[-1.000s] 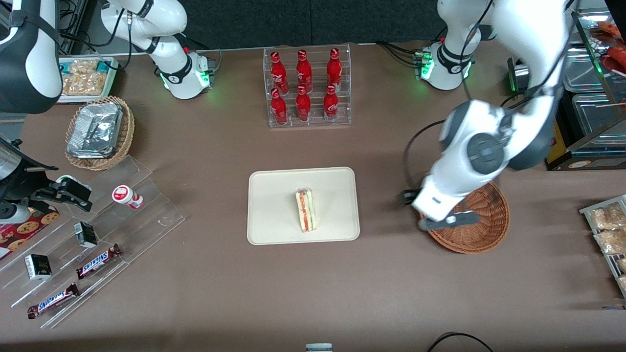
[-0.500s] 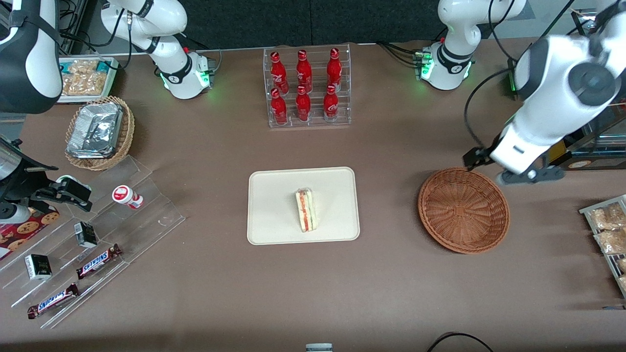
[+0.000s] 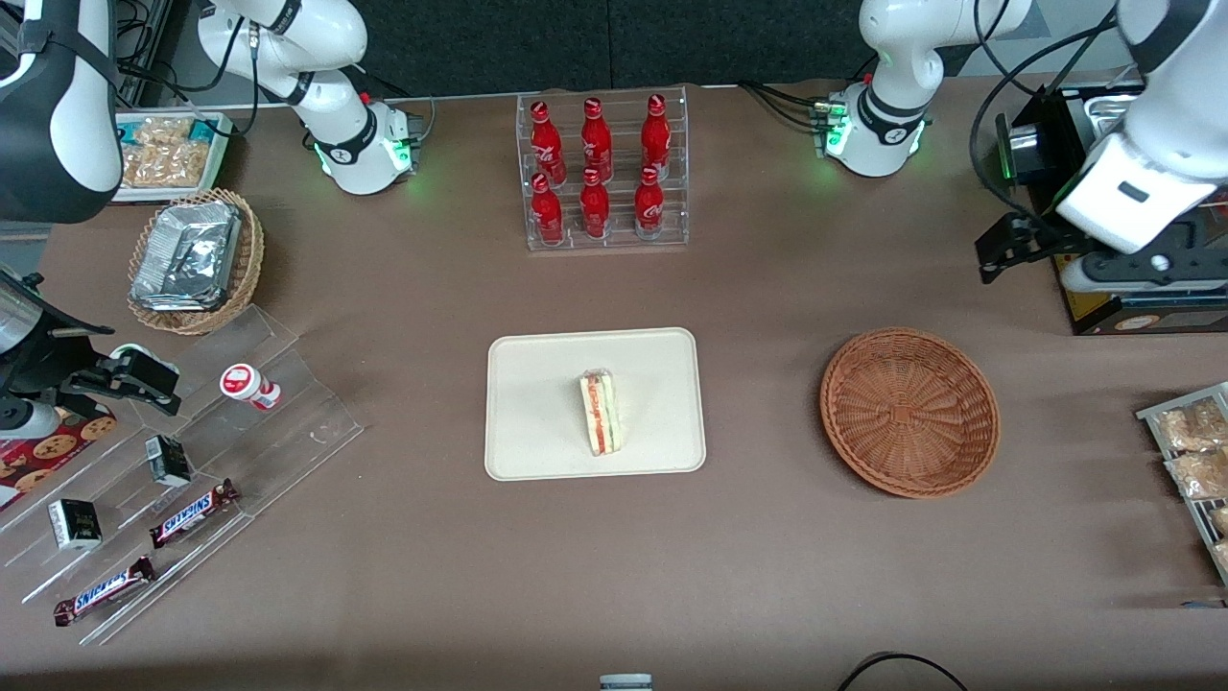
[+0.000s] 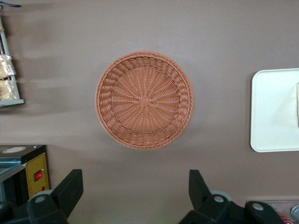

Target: Place sandwich from basket to tray

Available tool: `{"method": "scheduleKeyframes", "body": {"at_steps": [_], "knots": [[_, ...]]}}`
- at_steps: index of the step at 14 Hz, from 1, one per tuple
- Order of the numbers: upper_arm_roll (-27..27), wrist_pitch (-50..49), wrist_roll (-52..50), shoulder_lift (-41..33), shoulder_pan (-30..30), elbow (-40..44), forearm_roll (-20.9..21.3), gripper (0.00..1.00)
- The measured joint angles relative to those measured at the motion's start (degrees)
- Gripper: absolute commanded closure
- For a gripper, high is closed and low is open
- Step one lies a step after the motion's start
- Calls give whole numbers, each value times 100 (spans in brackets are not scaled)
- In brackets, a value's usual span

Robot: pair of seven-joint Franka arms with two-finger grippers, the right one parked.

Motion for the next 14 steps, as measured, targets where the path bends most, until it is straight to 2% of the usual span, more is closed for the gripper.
{"method": "scheduleKeyframes", "body": {"at_steps": [4, 8, 14], "knots": [[126, -36, 120, 11, -4, 125, 0, 0], [591, -102, 124, 18, -438, 444, 0, 0], [644, -215, 122, 54, -549, 511, -7, 0]]}}
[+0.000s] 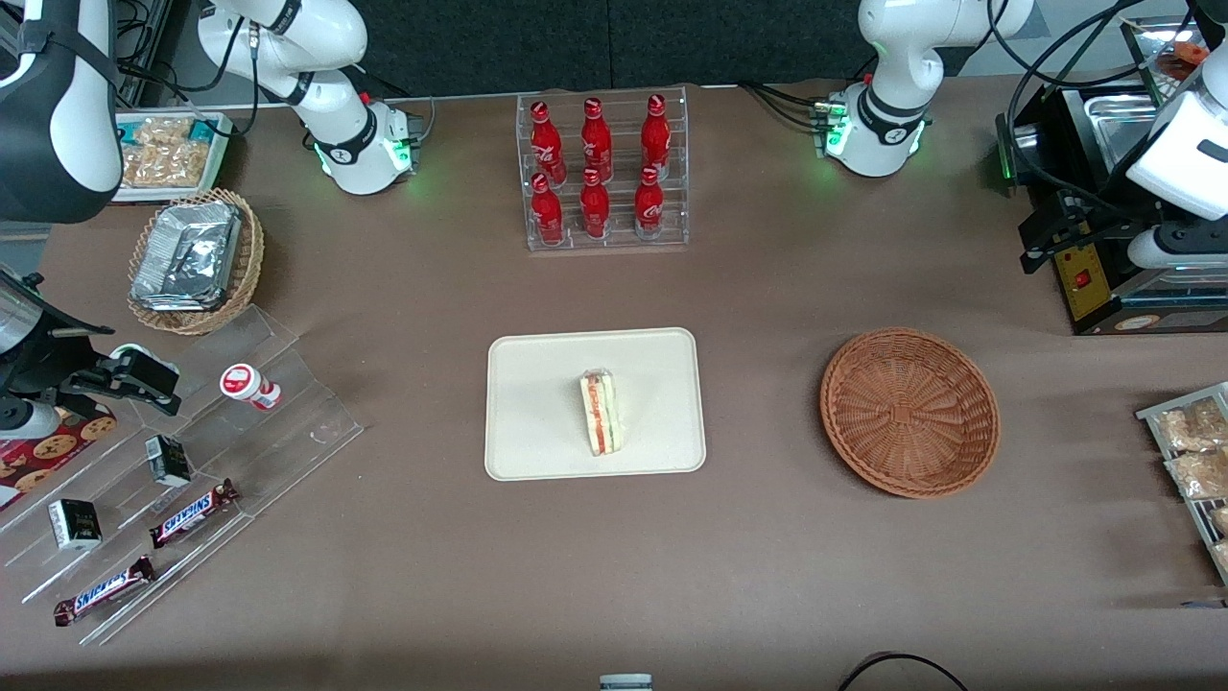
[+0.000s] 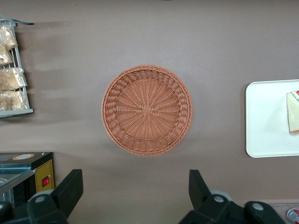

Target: Place sandwich from basket to tray

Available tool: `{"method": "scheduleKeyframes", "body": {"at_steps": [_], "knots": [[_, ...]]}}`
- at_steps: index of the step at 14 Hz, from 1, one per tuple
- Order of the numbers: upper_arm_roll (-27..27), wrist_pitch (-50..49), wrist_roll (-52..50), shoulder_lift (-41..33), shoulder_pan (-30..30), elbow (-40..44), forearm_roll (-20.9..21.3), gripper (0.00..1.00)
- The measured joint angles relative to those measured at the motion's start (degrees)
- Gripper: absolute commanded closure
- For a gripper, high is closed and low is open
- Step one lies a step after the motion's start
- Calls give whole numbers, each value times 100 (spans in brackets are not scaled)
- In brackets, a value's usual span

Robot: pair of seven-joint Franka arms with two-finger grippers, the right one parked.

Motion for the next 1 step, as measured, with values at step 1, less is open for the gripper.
{"method": "scheduleKeyframes", "body": {"at_steps": [1], "knots": [[7, -42, 0, 0, 0, 0, 0, 0]]}}
